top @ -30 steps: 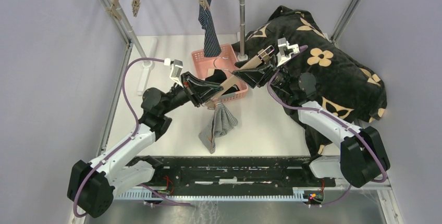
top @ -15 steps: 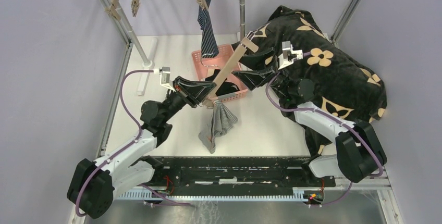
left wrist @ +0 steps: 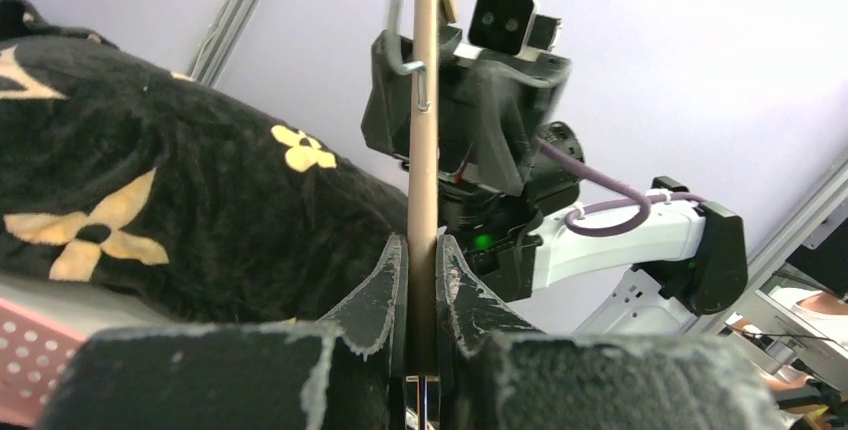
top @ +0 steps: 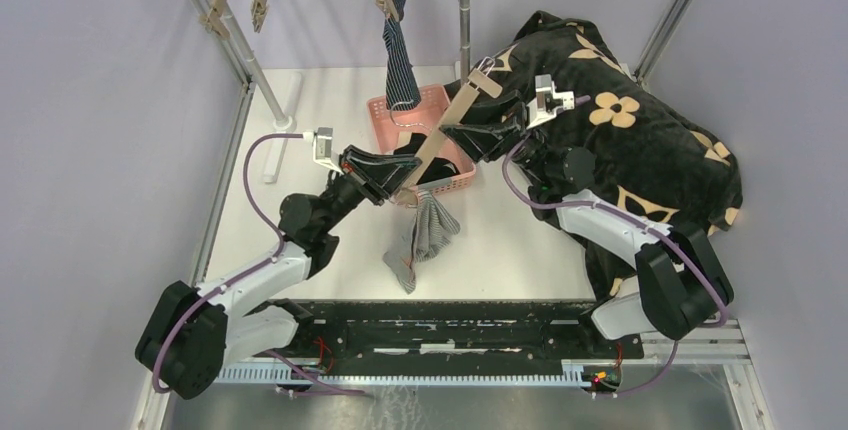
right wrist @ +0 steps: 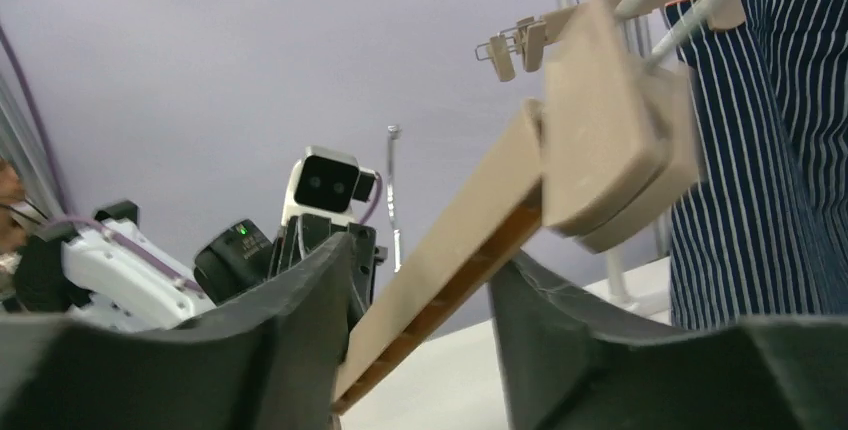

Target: Remove the underwear clipped to the hanger

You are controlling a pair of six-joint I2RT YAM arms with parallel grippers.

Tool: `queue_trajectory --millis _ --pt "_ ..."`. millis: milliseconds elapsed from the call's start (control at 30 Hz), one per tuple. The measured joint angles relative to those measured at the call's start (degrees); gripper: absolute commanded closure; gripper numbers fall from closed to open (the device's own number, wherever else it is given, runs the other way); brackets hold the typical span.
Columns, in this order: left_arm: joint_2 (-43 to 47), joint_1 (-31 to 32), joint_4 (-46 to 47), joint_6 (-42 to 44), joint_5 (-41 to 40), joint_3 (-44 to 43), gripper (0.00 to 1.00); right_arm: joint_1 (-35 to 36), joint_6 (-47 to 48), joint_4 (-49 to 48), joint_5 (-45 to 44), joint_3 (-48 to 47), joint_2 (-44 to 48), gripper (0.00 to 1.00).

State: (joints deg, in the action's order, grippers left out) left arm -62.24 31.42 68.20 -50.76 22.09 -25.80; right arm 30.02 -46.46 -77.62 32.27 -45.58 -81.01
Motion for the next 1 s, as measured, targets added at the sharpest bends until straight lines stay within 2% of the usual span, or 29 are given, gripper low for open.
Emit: queue_trajectory --millis 33,67,233,433,500,633,733,767,800,1000 --pt "0.0 0.1 0.2 -0.2 0.0 0.0 0.97 0.0 0.1 -0.1 -0.3 -0.5 -0.4 0.95" --pt "0.0 0.2 0.7 -0.2 0.0 0.0 0.97 0.0 0.3 -0.1 -0.7 -1.0 -0.8 0.99" --pt "0.6 0.3 1.8 -0.1 -0.5 0.2 0.97 0.5 -4.1 -0.2 -1.7 -2.4 -1.5 0.99" --pt "1.2 0.5 0.9 0.0 -0.5 0.2 0.96 1.1 -3.1 1.8 -3.4 -1.3 0.4 0.99" --pt "1.3 0.6 0.7 0.0 -0.5 0.2 0.88 1.2 -2.4 2.5 -3.8 -0.6 1.5 0.99" --pt "1.4 0.9 -0.2 0.0 -0.4 0.2 0.83 1.3 -1.1 4.9 -4.3 0.2 3.2 0.99" --pt "1.7 0.9 -1.3 0.4 -0.4 0.2 0.62 1.3 -0.3 6.3 -4.3 0.5 4.1 0.99" --pt "1.9 0.9 -2.2 0.7 -0.7 0.2 0.5 1.4 0.2 6.4 -4.2 0.5 4.3 0.99" --pt "2.4 0.9 -4.1 1.0 -1.1 0.2 0.46 1.5 1.2 6.5 -3.8 0.5 4.6 0.99" --pt "7.3 0.8 -15.3 5.3 -3.3 -1.0 0.41 1.0 5.0 6.7 -4.0 0.5 5.5 0.99"
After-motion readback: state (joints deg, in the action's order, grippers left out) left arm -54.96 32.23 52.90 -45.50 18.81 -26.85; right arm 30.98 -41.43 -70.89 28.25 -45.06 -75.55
